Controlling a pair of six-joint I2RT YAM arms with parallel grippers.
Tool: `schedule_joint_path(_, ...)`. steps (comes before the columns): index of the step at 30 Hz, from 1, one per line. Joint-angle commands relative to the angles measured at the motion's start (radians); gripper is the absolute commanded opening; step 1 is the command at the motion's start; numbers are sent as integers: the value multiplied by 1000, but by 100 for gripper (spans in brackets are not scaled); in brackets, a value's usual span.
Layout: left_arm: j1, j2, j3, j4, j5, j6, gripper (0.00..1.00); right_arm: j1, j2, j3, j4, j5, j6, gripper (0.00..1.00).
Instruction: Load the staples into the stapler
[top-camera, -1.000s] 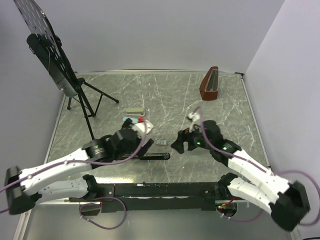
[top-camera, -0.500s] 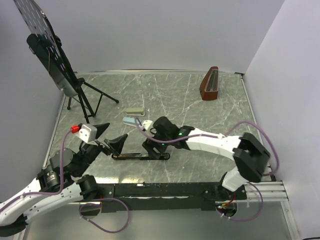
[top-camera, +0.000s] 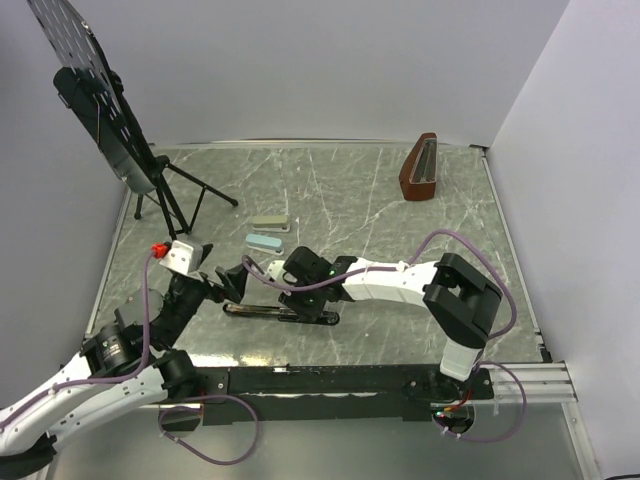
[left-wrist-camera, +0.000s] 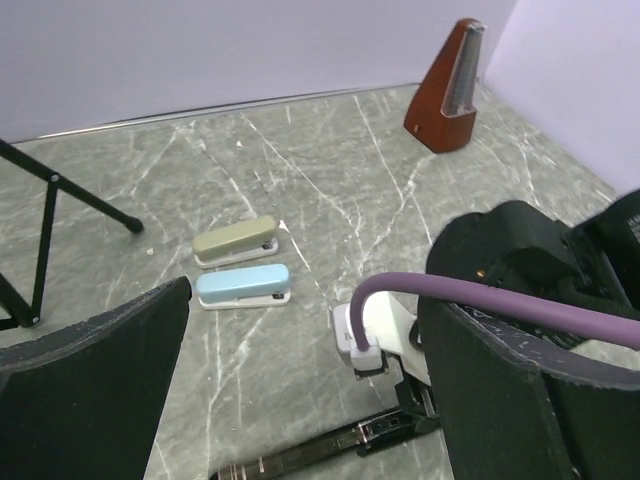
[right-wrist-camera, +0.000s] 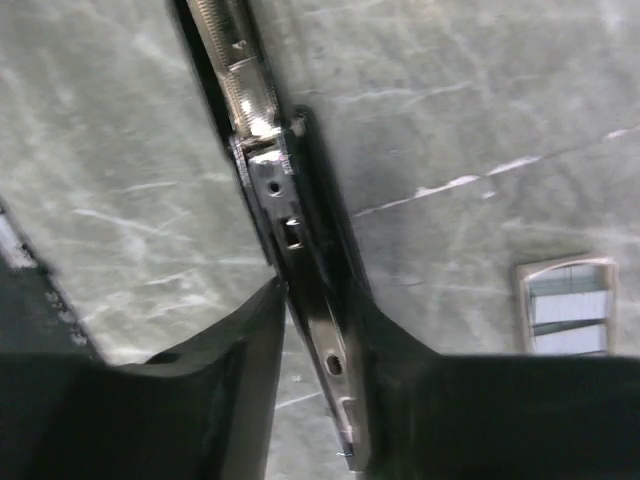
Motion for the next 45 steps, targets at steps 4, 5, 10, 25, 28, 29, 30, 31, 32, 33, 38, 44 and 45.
schedule_joint_path(4,116,-7,2,67,88,-42,100,7,-45,14,25,113,99,8)
schedule_joint_path(5,129,-5,1,73,102,-47,99,7,-49,13,31,127,118,2)
schedule_joint_path(10,221,7,-5,95,198,-70,99,19,-57,2,52,219,296,0)
schedule_joint_path(25,361,50,-10,109,297,-122,99,96,26,152,-89,423,672,39)
schedule_joint_path(28,372,53,-8,109,309,-130,99,96,-31,154,-112,428,685,58)
schedule_joint_path(29,375,58,-8,110,315,-131,99,93,-44,159,-130,438,698,63)
schedule_joint_path(30,379,56,-8,112,318,-133,99,94,-70,166,-142,452,708,67)
schedule_joint_path(31,383,56,-8,112,321,-136,99,93,-86,165,-155,469,716,75)
schedule_joint_path(32,387,58,-8,112,326,-139,99,88,-101,163,-176,480,745,78)
schedule_joint_path(33,390,56,-8,112,330,-141,99,87,-136,154,-182,489,763,81)
schedule_joint_path(38,409,53,-8,113,349,-147,99,50,-247,62,-132,436,833,100)
schedule_joint_path(44,436,42,-11,116,372,-157,99,-41,-266,54,-214,444,897,99)
schedule_joint_path(45,442,41,-11,116,378,-159,99,-41,-244,88,-234,475,908,98)
